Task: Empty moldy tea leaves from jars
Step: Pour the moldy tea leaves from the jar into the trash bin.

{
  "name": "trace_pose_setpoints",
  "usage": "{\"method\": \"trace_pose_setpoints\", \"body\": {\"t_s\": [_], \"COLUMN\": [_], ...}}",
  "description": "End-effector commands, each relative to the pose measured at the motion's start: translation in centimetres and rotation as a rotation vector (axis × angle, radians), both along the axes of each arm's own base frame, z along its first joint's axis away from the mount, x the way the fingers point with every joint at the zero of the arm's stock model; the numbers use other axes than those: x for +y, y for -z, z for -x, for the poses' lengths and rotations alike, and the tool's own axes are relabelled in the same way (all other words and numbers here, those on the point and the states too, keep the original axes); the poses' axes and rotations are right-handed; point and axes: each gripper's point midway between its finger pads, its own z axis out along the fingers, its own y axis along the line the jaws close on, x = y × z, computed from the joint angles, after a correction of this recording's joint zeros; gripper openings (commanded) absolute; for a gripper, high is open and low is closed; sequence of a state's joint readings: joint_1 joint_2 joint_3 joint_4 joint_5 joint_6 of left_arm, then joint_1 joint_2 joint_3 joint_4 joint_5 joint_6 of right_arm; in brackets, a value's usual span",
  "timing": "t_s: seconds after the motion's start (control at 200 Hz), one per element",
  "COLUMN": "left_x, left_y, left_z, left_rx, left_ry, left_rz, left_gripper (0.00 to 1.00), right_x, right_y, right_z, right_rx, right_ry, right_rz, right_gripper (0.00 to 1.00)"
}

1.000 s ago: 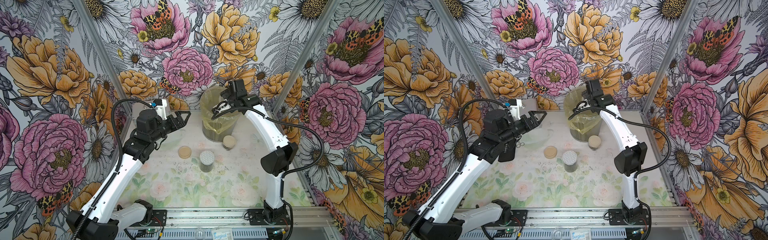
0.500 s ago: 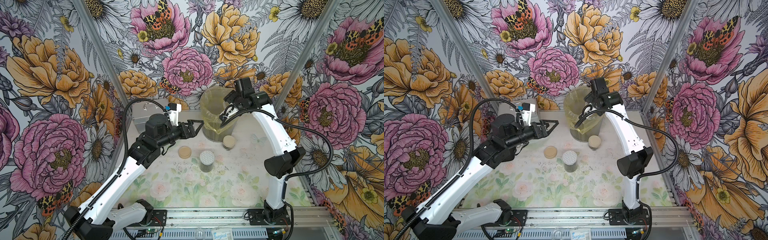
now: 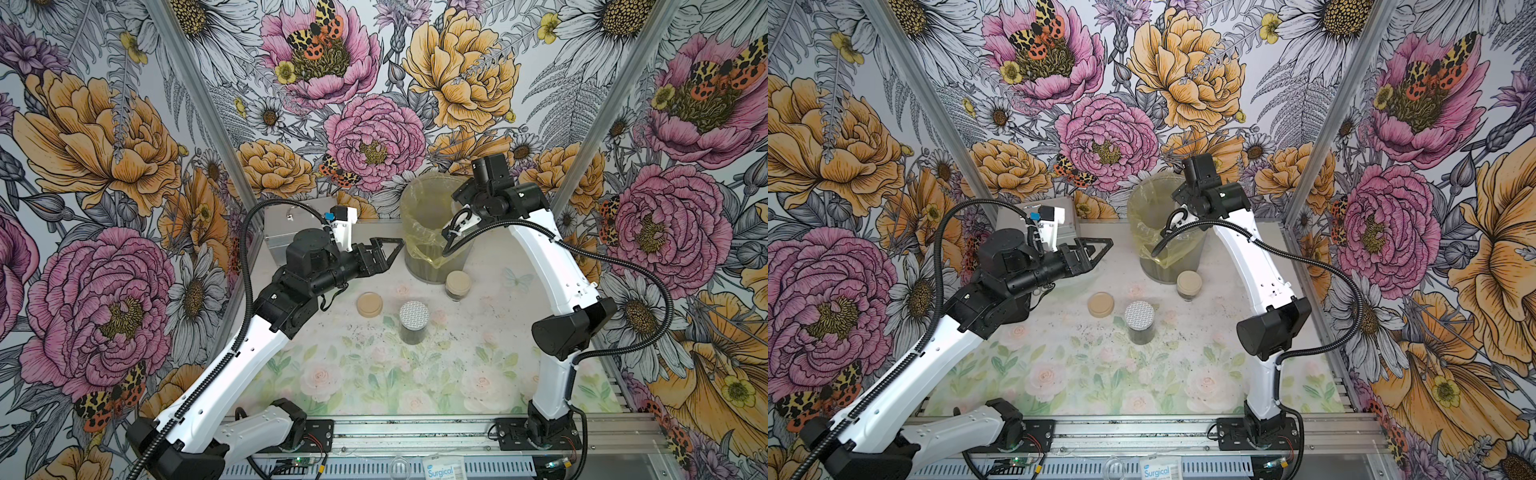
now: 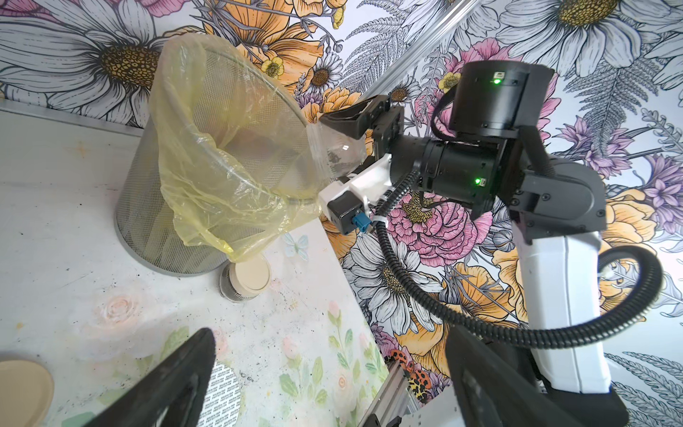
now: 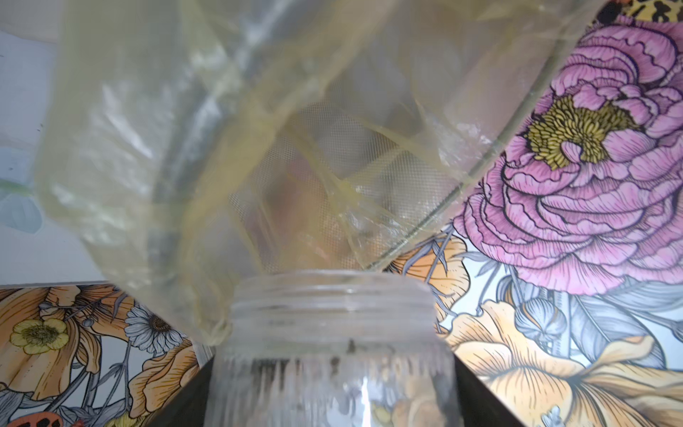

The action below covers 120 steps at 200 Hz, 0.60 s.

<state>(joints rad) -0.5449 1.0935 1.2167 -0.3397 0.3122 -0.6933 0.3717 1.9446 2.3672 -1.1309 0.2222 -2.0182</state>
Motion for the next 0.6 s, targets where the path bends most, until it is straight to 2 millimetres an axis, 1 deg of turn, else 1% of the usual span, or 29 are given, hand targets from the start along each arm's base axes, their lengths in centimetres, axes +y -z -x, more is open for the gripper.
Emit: {"method": "trace_pose_setpoints", "body": {"t_s": [0.0,0.045,0.185,0.25,0.3,0.33,0.38,0.425,0.5,0.536,0.596], "left_x": [0.3,0.3,0.4,0.4,0.5,0.4,0.4,0.4,0.4,0.4,0.3], "left_y": [-0.4,-0.4,-0.4,-0.4,-0.4,-0.4,-0.5,-0.4,-0.5,-0.5,-0.5], "left_z": [0.3,0.2,0.3,0.3,0.3,0.3,0.3,0.2,0.2,0.2,0.2], "left_rx": [-0.013,-0.012,-0.011,-0.011,-0.01,-0.009,-0.01,-0.007,-0.005,-0.005,-0.004], "left_ry": [0.005,0.004,0.004,0.005,0.003,0.005,0.004,0.004,0.005,0.006,0.007], "left_rz": [0.022,0.024,0.025,0.027,0.029,0.03,0.035,0.041,0.052,0.055,0.055], "left_gripper": [0.99,0.99,0.99,0.99,0.99,0.99,0.99,0.99,0.99,0.99,0.99], "right_x": [-1.2,-1.2,-2.0,-2.4,-2.2,-2.1,-1.9,-1.8,-1.7,-1.6,-1.7], "right_y": [-4.1,-3.1,1.5,2.2,1.9,1.4,0.3,-1.1,-2.5,-2.8,-2.8], "right_z": [-0.1,0.5,2.4,2.5,2.4,2.3,1.9,1.6,1.2,1.1,1.1], "right_rx": [-0.128,-0.094,0.055,0.075,0.068,0.055,0.025,-0.012,-0.053,-0.065,-0.065], "right_ry": [0.006,-0.009,-0.02,-0.01,-0.015,-0.018,-0.02,-0.019,-0.017,-0.015,-0.015], "right_rz": [0.024,0.028,0.07,0.083,0.077,0.072,0.062,0.048,0.032,0.029,0.037], "right_gripper": [0.0,0.0,0.0,0.0,0.0,0.0,0.0,0.0,0.0,0.0,0.0]}}
